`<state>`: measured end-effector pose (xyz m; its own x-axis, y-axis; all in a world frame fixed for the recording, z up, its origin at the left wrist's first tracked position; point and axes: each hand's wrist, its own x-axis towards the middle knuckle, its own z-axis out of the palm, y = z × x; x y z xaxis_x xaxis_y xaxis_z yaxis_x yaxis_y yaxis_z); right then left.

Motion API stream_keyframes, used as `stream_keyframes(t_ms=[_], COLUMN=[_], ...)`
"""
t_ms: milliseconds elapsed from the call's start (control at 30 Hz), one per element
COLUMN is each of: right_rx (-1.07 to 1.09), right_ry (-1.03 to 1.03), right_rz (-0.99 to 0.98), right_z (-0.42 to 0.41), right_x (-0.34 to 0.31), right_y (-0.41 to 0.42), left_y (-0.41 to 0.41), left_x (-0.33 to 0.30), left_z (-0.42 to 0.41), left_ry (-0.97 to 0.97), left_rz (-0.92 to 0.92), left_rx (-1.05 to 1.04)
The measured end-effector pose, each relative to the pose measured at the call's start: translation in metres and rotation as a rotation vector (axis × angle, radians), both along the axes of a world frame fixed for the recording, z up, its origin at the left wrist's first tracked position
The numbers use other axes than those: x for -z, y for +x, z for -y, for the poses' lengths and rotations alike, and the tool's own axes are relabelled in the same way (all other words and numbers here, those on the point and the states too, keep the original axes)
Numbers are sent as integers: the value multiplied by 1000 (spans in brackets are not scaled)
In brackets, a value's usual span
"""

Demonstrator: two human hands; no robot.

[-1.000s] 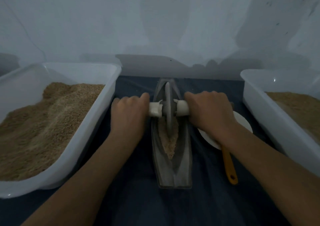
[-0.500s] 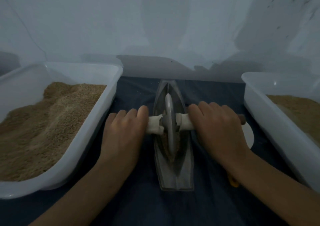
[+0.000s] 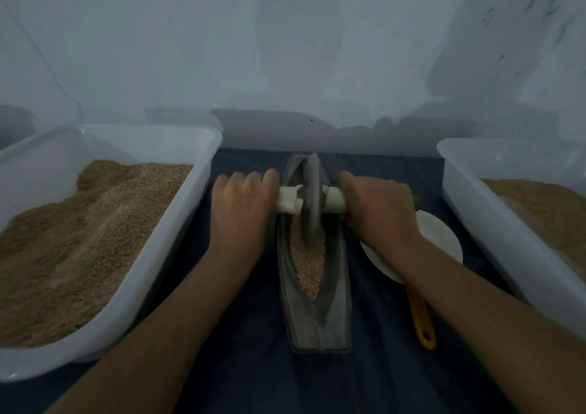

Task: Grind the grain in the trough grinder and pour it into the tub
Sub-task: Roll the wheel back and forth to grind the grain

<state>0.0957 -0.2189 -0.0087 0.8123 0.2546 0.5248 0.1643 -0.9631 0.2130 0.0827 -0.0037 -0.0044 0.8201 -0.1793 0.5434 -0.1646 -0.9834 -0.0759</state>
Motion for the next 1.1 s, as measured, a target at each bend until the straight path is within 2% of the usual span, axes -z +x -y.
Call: stream_keyframes(t_ms=[133,233,300,400,567,633,733,800,900,967,1100], right_rx=[-155,-200,-150,-9,37,40,-65,-166,-195,-185,-54], right_ry=[-49,-41,-17,-62,37,36,-42,-84,-105,-89,-88], right_rz=[171,241,181,-12,-167,-112,124,270,367,326,9], right_z=[0,5,3,-4,0,2,-3,-4,-3,-2,-3], right_x=[1,6,5,-7,-11,-3,0,1,4,3,-10], right_y=[-50,-59,-43,3,33,13,-26,-47,-59,-49,1], left_y=[-51,-55,-39,3,33,17,-19,-41,-52,-42,9], left_x=[11,13,10,7,-10,-7,7,15,22,21,11], left_z=[-19,-22,-15,-5,14,10,-10,-21,-26,-22,-10], left_ry=[21,54,55,26,85,59,5,-6,-4,14,-29], left_rz=[-15,2,-17,-29,5,13,-5,47,93,84,26], left_rx=[82,71,30,-38,-94,-52,64,118,135,112,25])
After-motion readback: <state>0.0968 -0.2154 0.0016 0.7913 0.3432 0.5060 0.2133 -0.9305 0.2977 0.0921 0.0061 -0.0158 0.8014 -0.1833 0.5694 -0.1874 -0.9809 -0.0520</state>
